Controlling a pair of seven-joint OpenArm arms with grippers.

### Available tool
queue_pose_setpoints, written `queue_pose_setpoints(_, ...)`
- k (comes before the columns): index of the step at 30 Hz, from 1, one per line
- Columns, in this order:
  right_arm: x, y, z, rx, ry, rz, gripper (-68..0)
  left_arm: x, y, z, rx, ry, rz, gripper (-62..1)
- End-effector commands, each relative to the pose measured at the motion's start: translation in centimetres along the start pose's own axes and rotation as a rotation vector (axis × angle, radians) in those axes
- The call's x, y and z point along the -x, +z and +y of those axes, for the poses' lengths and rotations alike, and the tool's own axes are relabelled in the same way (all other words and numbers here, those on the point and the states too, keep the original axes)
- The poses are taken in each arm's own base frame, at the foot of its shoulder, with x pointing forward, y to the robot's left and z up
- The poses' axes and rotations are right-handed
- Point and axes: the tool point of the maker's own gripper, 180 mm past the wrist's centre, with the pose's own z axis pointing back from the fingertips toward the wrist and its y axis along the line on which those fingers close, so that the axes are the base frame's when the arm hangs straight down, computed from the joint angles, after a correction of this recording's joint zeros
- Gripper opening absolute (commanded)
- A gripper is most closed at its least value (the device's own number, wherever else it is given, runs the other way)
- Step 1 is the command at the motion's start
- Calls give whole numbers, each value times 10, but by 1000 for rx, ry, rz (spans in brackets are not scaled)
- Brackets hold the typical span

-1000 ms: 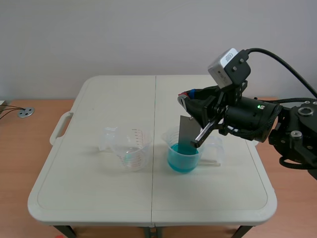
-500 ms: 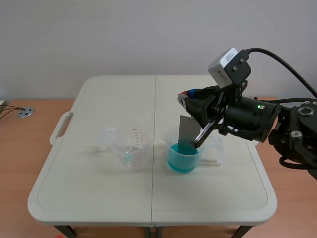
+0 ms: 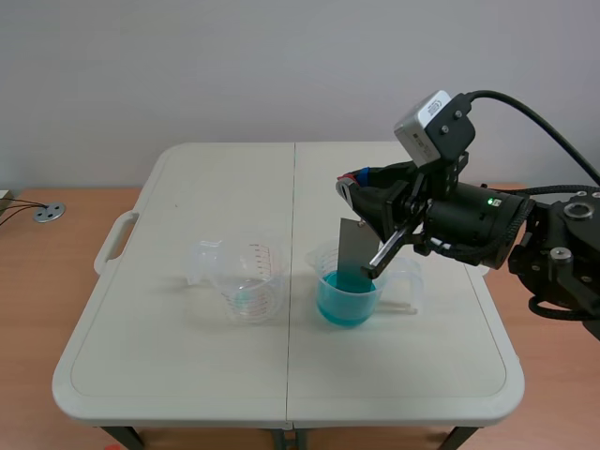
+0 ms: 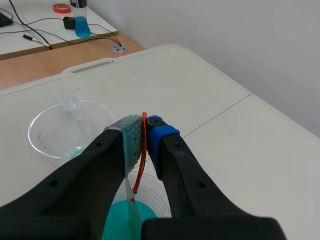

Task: Hold the metal plate by the orange handle, dip it into the blue solution, take it out and point at it, then put the plate back in the beaker on the left.
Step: 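Hold the plate still in the solution, then raise the plate and point at it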

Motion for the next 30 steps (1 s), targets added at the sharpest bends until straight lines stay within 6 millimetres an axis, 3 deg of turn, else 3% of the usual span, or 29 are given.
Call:
queue_pose_setpoints(1, -12, -1, -8, 10, 15, -42, -662, -2, 1, -6, 14, 14, -13, -593)
queue_pose_setpoints(10, -26, 6, -11, -13, 24, -83, -662, -2, 1, -6, 14, 14, -13, -593)
queue_pose_setpoints(30, -91, 10, -9, -37, 126, -190, -662, -3, 1, -5, 12, 13, -19, -593)
